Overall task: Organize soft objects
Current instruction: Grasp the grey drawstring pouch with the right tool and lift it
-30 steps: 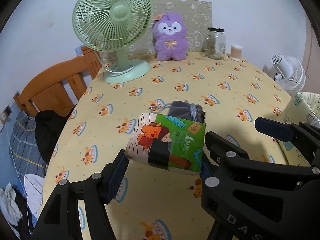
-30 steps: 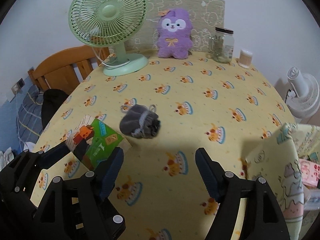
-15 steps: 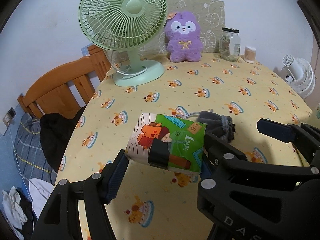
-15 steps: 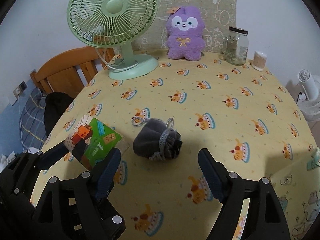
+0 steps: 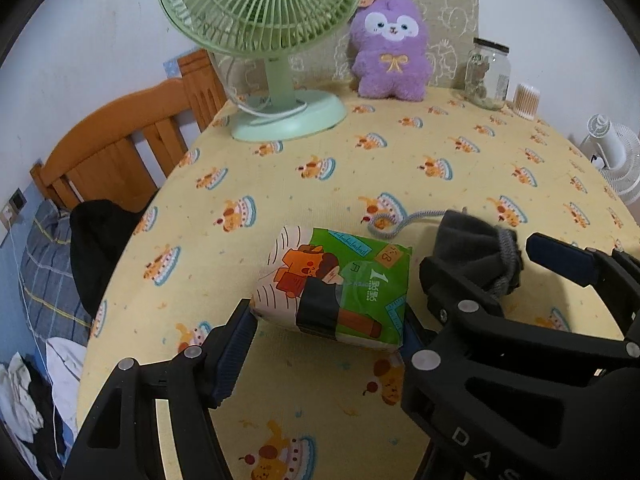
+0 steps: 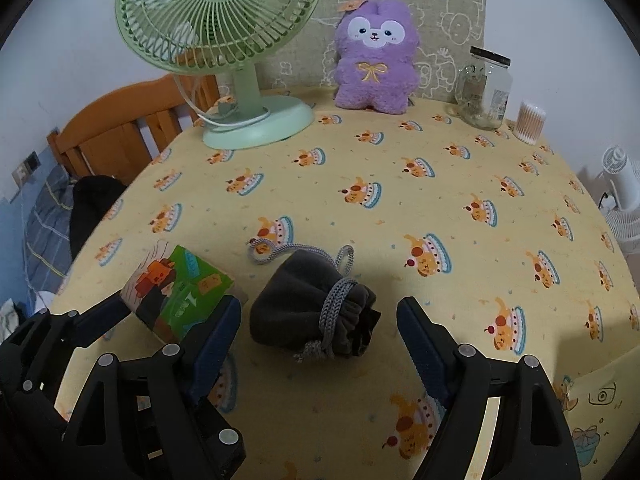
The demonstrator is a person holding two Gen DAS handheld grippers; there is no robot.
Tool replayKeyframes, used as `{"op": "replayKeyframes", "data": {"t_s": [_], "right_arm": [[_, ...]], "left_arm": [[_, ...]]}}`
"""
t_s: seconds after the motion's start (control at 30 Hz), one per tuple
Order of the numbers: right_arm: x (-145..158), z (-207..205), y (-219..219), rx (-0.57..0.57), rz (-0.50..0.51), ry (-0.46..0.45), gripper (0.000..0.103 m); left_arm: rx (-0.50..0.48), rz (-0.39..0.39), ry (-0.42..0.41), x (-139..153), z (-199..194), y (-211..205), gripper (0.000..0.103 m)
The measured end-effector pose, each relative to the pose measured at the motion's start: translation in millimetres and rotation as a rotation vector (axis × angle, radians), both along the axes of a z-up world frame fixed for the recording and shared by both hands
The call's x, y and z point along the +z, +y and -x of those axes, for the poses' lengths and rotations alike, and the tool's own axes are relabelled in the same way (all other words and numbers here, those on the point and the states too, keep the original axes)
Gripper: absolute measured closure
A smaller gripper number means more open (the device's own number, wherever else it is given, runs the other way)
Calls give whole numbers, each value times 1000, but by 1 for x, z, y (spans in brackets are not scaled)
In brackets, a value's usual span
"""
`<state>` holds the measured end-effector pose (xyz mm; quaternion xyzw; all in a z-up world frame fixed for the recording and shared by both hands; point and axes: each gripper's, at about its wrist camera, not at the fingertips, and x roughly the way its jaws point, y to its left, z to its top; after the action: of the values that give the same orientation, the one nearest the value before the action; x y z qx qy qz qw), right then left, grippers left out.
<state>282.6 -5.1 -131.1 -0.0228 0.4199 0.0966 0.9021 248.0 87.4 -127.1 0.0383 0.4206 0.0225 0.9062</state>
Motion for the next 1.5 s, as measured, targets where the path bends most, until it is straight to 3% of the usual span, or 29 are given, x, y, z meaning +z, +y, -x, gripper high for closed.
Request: {"op": "replayKeyframes", "data": {"t_s": [0.03,0.07,0.3,1.0,1.5], "right_arm": [[-2,-1,0,0,1,7,23],[-5,-3,0,1,-2,17,33],[-6,-2,-2,10,-19,30,45],[20,49,-22,1,-7,-26,48],[54,89,-47,-15,-30,-103,48]], "left_arm": [[-1,-1,6,-2,-1,0,32],[-3,-2,7,-2,-1,-1,32],[-12,-10,-7,0,4,-3,32],[-15,9,-59,16,44,-19,32],[-17,18,-127,47,81,-41,32]]}}
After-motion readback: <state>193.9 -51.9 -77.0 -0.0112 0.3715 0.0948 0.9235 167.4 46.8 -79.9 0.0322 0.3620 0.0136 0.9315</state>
